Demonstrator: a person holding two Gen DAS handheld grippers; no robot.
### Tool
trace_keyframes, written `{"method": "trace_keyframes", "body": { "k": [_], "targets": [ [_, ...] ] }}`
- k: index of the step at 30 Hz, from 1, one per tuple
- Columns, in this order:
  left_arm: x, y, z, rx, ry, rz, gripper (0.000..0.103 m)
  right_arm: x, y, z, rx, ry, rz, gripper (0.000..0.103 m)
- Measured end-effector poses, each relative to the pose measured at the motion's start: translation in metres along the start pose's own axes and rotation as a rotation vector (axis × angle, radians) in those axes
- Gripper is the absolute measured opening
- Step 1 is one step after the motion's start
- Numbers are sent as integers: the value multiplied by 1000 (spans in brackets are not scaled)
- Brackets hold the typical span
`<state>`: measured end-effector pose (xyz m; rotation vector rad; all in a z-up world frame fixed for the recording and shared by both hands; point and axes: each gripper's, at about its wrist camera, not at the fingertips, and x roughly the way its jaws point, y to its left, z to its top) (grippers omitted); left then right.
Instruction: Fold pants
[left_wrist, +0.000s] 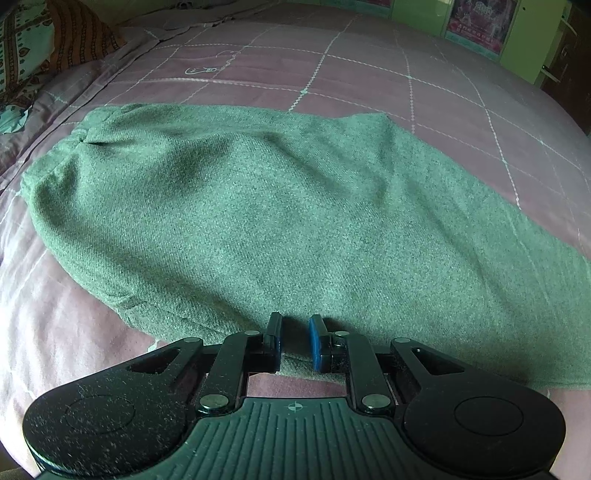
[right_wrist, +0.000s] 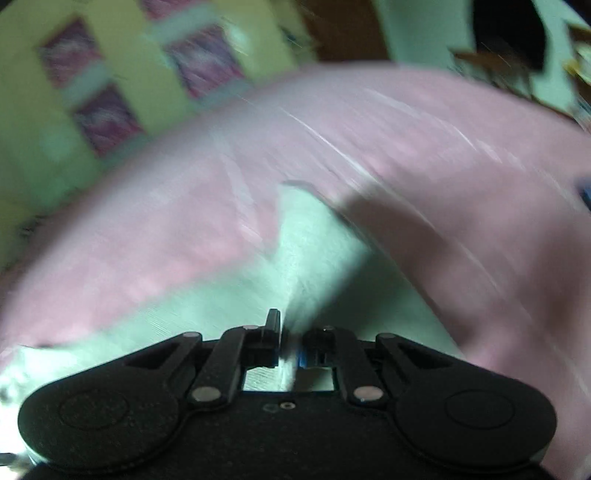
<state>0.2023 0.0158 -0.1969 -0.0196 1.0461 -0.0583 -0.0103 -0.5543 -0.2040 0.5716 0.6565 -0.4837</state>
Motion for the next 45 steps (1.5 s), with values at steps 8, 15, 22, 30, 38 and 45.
{"method": "trace_keyframes", "body": {
  "k": [8,15,22,30,38,45],
  "targets": [
    [0,-4,-2,13,-9,24,16,-21,-16,-3,49,9,79,8],
    [-1,-3,-1,10,-7,20,16,-39,-8,3,36,-38,79,5],
    [0,-4,0,41,-6,19,16,-28,-29,-14,45,34,-3,5],
    [-26,-46,3,138,-65,-67,16,-68,3,10,-69,-176,-120,34],
    [5,-82,-13,227,-30,-85,17,4,89,-14,-384,53,20,34],
    [4,-76,-9,186,-16,-85,17,38,65,8,-396,53,-146,37]
  ]
}}
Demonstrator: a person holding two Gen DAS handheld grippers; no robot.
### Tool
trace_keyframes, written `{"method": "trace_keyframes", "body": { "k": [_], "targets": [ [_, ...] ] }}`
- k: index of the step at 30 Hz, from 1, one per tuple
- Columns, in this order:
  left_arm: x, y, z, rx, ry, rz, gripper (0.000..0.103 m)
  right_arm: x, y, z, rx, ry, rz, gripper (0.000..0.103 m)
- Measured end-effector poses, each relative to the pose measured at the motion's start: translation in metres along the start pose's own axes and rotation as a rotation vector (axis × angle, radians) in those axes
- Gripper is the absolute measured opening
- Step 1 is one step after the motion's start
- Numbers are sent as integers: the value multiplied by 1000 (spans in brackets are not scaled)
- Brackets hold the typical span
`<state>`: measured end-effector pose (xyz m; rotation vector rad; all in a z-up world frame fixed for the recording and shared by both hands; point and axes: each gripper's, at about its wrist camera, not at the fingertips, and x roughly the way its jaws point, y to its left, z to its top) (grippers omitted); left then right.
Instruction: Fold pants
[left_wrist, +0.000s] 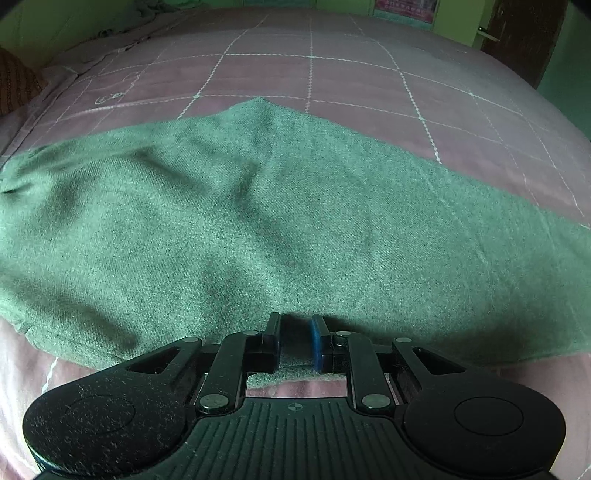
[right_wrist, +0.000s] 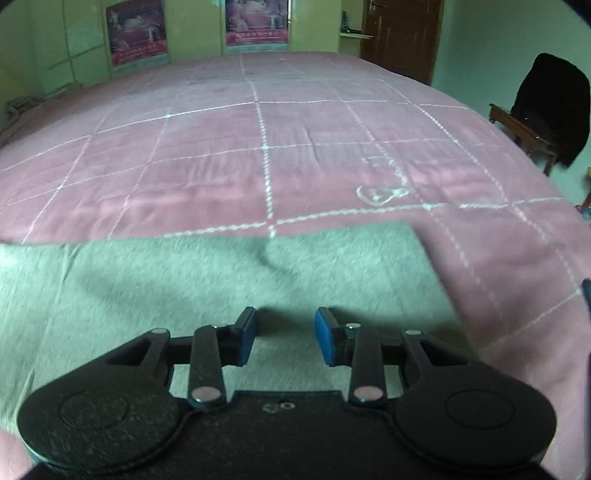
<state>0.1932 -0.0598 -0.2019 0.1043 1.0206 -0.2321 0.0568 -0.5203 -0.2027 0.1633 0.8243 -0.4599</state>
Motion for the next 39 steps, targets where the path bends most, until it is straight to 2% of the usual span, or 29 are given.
{"method": "trace_keyframes", "body": {
  "k": [1,2,4,7,8,10,11,12,14,19,24,26,29,32,33,35,37,39],
  "targets": [
    [-1,-2,-1,4,-5,8,17,-2,1,-1,-6,6,7,52],
    [-1,-3,-2,6,-10,14,17,-3,4,-4,-18,25,29,79],
    [-2,-5,-3,9,-15,24,17,-6,17,-13,-85,46,42,103],
    [-5,-7,-4,16,-17,29,19,-4,38,-21,-156,28,-18,102],
    [-7,-8,-5,19,-19,21,26,-3,38,-20,-136,36,-19,103],
    [-9,-8,-6,16,-27,6,55,-4,37,-16,-93,62,-12,103],
    [-11,-8,-6,6,-30,6,94,-2,36,-13,-82,78,-8,103],
    [-12,-8,-8,-15,-36,3,103,-1,35,-11,-75,92,-2,103],
    [-12,-9,-13,-42,-42,-30,103,-1,34,-8,-49,113,2,103],
    [-10,-21,-19,7,-46,8,103,-16,40,-18,-29,74,-15,103],
    [-15,-23,-13,-50,19,18,103,-33,42,-24,-37,58,8,102],
    [-19,-24,-11,-52,32,3,103,-47,45,-26,-37,23,28,103],
    [-27,-31,-9,-77,4,-69,103,-61,55,-24,-58,8,81,102],
    [-31,-50,-4,-44,-30,-50,103,-63,72,-19,-118,14,57,102],
    [-31,-58,-3,-12,-38,-38,103,-62,78,-18,-146,13,45,101],
    [-29,-73,-3,53,-57,-10,103,-60,84,-17,-169,6,37,87],
    [-24,-81,-5,92,-53,17,103,-55,85,-15,-162,16,46,80],
    [-13,-83,-9,102,-31,40,103,-51,86,-16,-160,28,45,76]
  ]
}}
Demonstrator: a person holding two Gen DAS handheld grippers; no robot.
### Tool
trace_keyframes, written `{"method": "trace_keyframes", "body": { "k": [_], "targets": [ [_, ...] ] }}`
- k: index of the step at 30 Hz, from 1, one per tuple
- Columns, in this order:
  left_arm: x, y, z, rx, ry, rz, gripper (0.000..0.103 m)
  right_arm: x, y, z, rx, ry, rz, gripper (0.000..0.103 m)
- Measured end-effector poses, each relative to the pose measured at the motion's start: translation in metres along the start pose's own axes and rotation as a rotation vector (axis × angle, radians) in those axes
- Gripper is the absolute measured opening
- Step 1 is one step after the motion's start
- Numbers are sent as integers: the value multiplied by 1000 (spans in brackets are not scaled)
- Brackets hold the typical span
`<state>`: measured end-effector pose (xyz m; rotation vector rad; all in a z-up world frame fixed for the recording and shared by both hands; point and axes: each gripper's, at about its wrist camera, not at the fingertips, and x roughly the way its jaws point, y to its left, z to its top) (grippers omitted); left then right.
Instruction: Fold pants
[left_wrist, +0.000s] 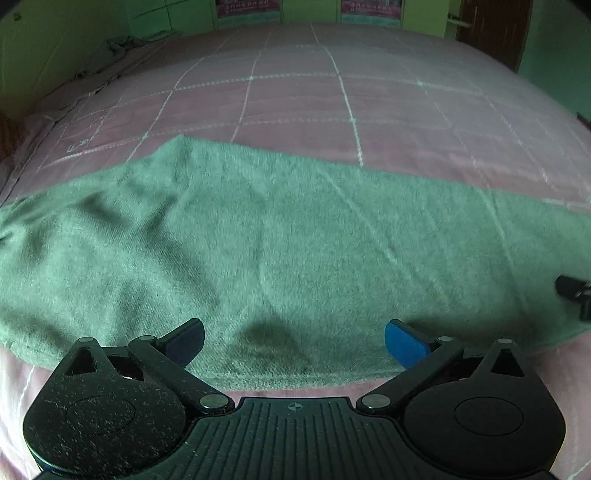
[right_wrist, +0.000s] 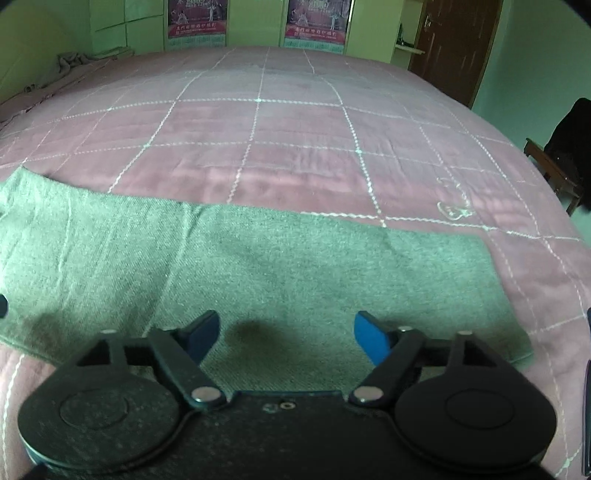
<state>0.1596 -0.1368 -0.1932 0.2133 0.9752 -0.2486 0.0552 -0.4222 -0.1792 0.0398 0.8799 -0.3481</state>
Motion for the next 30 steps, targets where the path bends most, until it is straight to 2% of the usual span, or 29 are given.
{"method": "trace_keyframes", "body": {
  "k": [3,5,11,15,17,18,20,21,23,27,30],
  "targets": [
    [8,7,-9,-62,-1,-25,103,5,-3,-2,7,14,10,56],
    [8,9,-8,-89,-3,-31,103,7,-4,-1,10,14,25,55],
    [15,-7,11,-33,-4,-47,103,13,-5,13,10,-12,67,50],
    [35,-8,13,-13,25,-39,103,37,-13,18,-30,17,6,53],
    [37,-4,12,-20,23,-42,103,45,-27,19,-50,10,-42,72],
    [37,-4,11,-13,23,-42,103,48,-36,21,-42,10,-71,75],
    [33,-3,10,-9,26,-37,103,54,-57,23,2,23,-102,76],
    [31,-2,8,-11,28,-37,103,53,-66,25,31,35,-107,74],
    [24,-1,5,-6,29,-40,103,43,-74,26,64,41,-100,41],
    [9,-3,-4,33,0,-67,103,12,-80,12,141,40,17,45],
    [3,-3,-10,27,8,-89,103,-6,-83,-5,185,46,51,44]
  ]
}}
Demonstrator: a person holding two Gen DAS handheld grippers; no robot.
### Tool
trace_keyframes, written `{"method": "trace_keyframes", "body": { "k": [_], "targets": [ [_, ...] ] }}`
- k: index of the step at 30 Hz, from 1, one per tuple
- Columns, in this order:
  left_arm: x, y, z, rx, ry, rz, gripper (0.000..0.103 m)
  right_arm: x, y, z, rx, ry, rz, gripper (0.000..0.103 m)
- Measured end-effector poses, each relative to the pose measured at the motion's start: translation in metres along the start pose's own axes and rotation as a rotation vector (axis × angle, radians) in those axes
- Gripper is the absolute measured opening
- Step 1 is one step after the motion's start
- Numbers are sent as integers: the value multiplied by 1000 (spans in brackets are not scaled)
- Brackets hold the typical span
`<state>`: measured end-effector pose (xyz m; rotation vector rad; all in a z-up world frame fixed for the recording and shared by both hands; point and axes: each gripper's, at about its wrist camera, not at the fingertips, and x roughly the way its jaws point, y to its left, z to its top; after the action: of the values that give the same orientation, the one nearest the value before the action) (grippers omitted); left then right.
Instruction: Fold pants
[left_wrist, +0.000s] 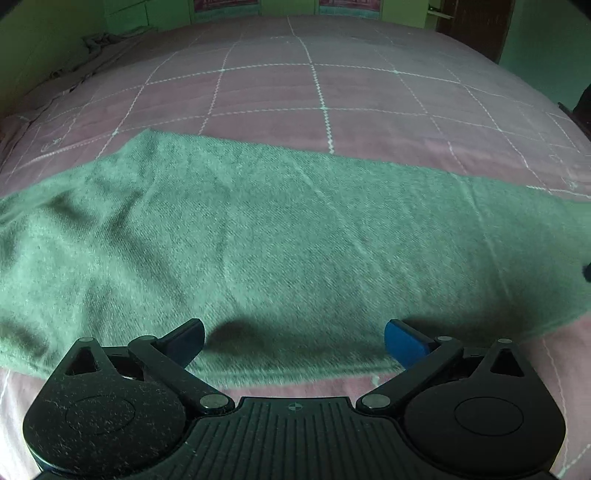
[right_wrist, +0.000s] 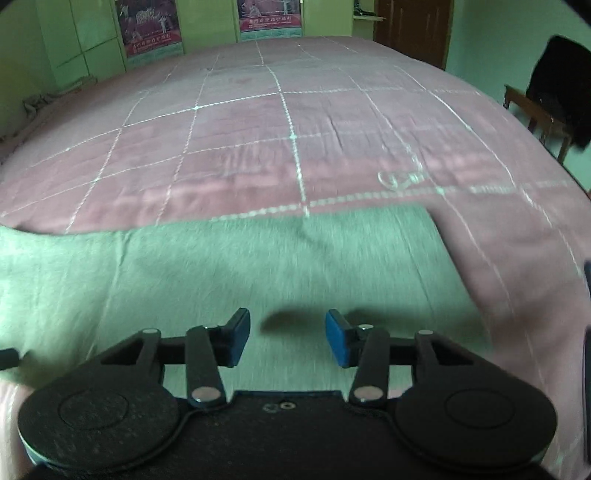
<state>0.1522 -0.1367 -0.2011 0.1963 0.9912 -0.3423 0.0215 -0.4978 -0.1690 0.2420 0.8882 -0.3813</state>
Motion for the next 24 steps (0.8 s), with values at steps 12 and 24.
{"method": "trace_keyframes", "body": {
  "k": [12,24],
  "targets": [
    [-4,1,-13,8,-1,0,103,-25,-12,-22,91,33,-3,43],
    [-2,0,-13,10,2,11,103,-16,-61,-19,308,34,-12,35]
  ]
}}
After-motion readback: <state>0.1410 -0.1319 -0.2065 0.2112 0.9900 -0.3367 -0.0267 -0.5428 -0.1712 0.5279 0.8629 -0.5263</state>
